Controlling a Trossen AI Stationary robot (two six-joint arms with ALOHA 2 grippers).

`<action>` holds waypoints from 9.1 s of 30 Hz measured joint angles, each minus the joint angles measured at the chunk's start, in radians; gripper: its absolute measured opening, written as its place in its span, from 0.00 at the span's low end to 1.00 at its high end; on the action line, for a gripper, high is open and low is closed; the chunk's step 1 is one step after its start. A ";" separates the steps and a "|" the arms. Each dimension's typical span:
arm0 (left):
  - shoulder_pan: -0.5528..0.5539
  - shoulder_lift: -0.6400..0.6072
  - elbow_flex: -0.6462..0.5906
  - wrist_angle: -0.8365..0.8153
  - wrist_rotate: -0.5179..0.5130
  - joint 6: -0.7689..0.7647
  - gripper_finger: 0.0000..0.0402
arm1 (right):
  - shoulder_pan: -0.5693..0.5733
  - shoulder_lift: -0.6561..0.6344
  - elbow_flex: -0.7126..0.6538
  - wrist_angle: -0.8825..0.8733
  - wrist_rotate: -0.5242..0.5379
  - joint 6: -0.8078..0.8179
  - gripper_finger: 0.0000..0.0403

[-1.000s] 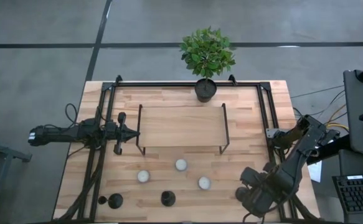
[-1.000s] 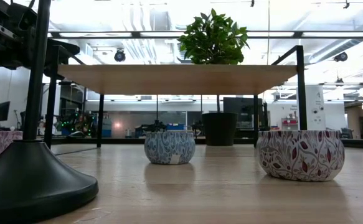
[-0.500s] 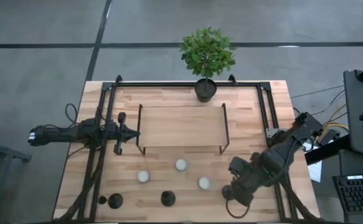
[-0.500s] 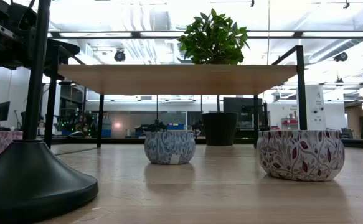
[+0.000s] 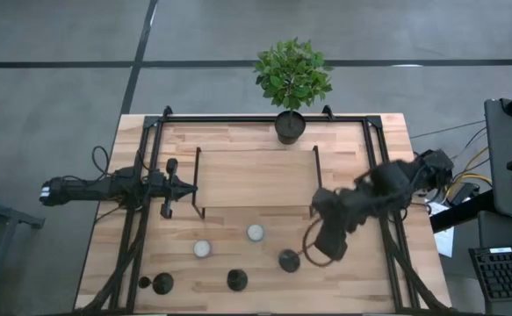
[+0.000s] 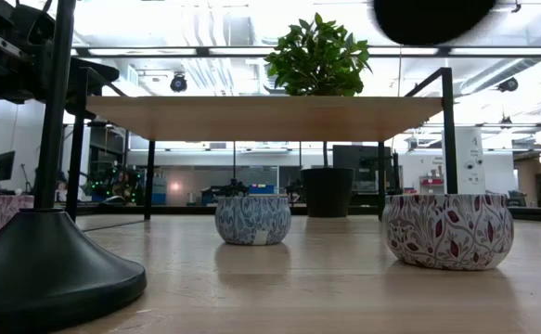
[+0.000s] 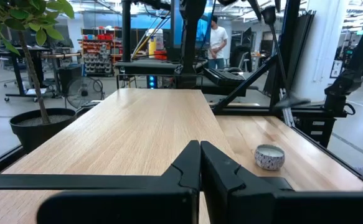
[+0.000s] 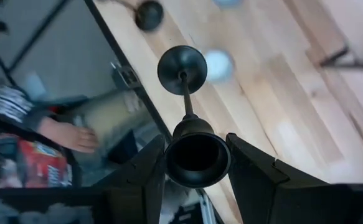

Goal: Pick & Place candle stick holders
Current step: Put the right black candle holder on the shelf

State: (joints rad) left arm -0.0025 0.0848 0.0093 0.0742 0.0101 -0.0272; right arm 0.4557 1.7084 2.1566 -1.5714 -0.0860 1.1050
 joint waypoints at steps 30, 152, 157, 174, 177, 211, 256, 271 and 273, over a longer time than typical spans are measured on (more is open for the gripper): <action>0.000 0.000 0.000 0.000 0.000 0.000 0.02 | -0.509 -0.011 0.174 0.000 -0.049 -0.396 0.35; 0.000 0.000 0.000 -0.001 0.000 0.000 0.02 | 0.092 -0.280 -0.711 0.007 -0.021 0.241 0.41; 0.000 0.000 0.000 -0.001 0.000 0.000 0.02 | 0.094 -0.280 -0.711 0.018 -0.015 0.227 0.46; 0.000 0.000 0.000 -0.001 0.000 0.000 0.02 | 0.178 -0.292 -0.589 0.003 0.068 0.321 0.77; 0.000 0.000 0.000 -0.001 0.000 0.000 0.02 | 0.256 -0.294 -0.588 0.000 0.133 0.417 0.77; 0.000 0.000 0.000 -0.004 0.000 0.000 0.02 | 0.679 0.240 -0.725 0.000 0.719 0.986 0.63; 0.000 0.000 0.000 -0.006 0.000 0.000 0.02 | 0.732 0.246 -1.010 0.001 0.930 1.251 0.47; 0.000 0.000 0.000 -0.007 0.000 0.000 0.02 | 0.719 0.244 -0.980 0.000 0.951 1.207 0.08; 0.000 0.000 0.000 -0.007 0.000 0.000 0.02 | 0.718 0.243 -0.978 0.000 0.957 1.203 0.04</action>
State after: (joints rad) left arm -0.0022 0.0845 0.0090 0.0673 0.0105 -0.0269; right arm 1.1741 1.9518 1.1785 -1.5711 0.8707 2.3083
